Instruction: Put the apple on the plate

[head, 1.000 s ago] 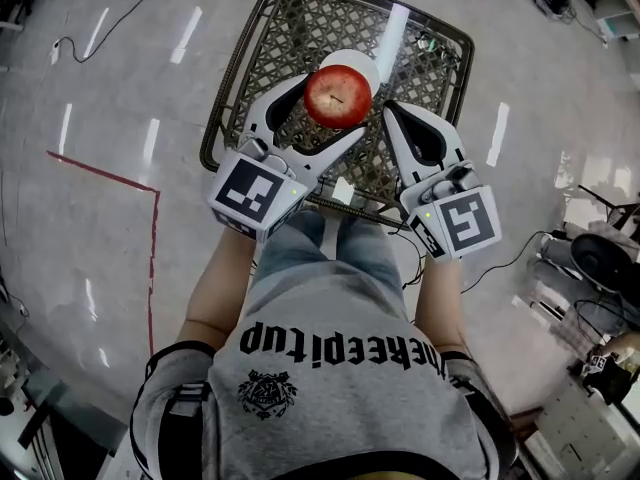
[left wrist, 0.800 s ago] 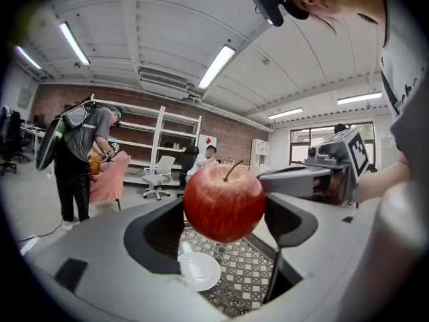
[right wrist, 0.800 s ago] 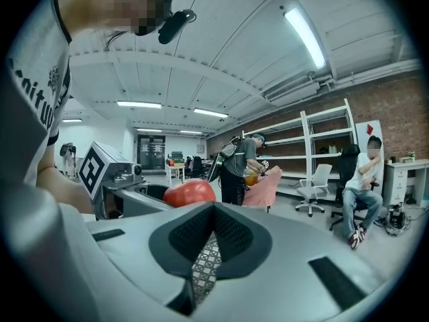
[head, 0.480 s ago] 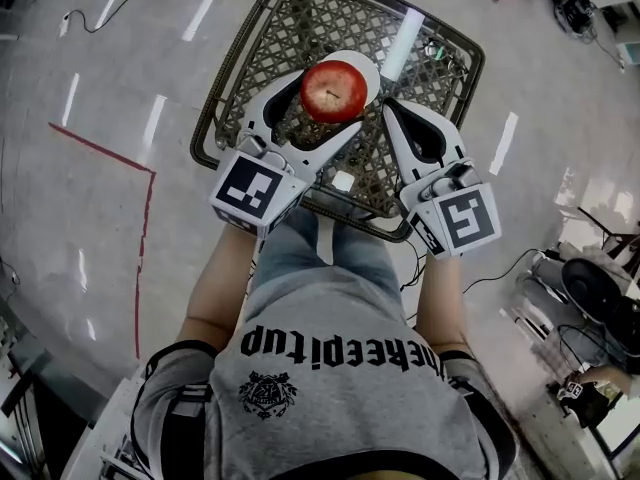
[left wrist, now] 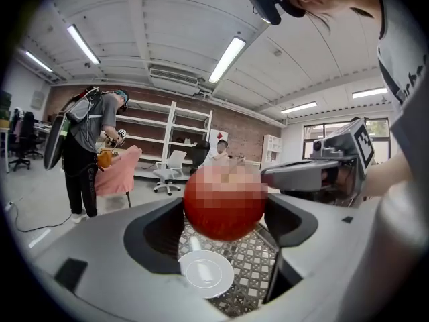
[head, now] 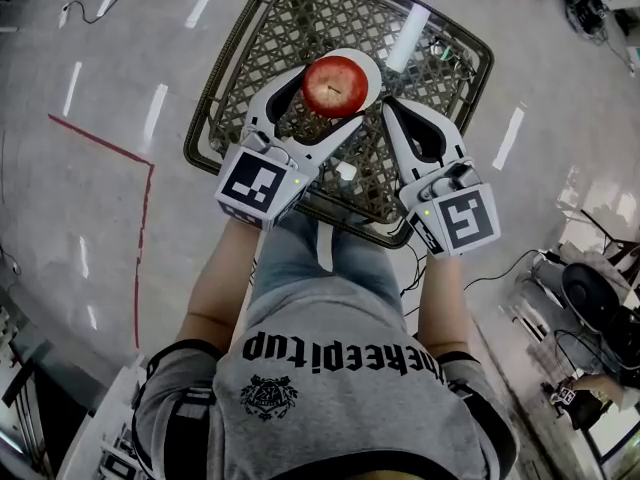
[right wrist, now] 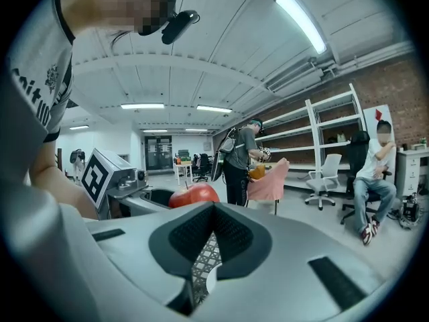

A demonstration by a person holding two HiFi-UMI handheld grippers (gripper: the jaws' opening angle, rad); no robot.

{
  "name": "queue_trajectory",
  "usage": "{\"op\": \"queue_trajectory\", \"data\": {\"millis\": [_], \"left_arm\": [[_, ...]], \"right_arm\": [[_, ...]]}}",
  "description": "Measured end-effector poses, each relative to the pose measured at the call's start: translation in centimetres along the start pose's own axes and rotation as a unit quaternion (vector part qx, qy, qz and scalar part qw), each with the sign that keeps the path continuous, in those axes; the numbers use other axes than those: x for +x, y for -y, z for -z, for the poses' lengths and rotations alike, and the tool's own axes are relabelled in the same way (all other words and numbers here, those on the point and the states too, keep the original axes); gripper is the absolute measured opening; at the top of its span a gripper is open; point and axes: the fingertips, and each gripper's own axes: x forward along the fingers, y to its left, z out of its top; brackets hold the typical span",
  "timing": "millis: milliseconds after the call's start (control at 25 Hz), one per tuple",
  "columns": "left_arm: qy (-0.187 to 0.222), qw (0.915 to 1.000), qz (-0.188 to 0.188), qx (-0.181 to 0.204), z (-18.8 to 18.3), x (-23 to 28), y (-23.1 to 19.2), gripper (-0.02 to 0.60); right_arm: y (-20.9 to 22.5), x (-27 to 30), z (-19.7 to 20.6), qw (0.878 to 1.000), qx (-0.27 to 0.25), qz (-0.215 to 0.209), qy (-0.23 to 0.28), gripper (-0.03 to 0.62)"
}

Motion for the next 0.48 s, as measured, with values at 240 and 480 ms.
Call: {"op": "queue_trajectory", "data": {"millis": [240, 480], "left_arm": [[-0.004, 1.0, -0.001, -0.001, 1.5, 1.3, -0.5, 0.397], [-0.017, 0.9999, -0.002, 0.003, 3.2, 2.5, -0.8, 0.397]], "right_arm": [[0.5, 0.7, 1.4, 1.0, 0.002, -0.006, -0.009, -0.002], [1.1, 1.5, 2.9, 1.0, 0.011, -0.006, -0.019, -0.002]]}}
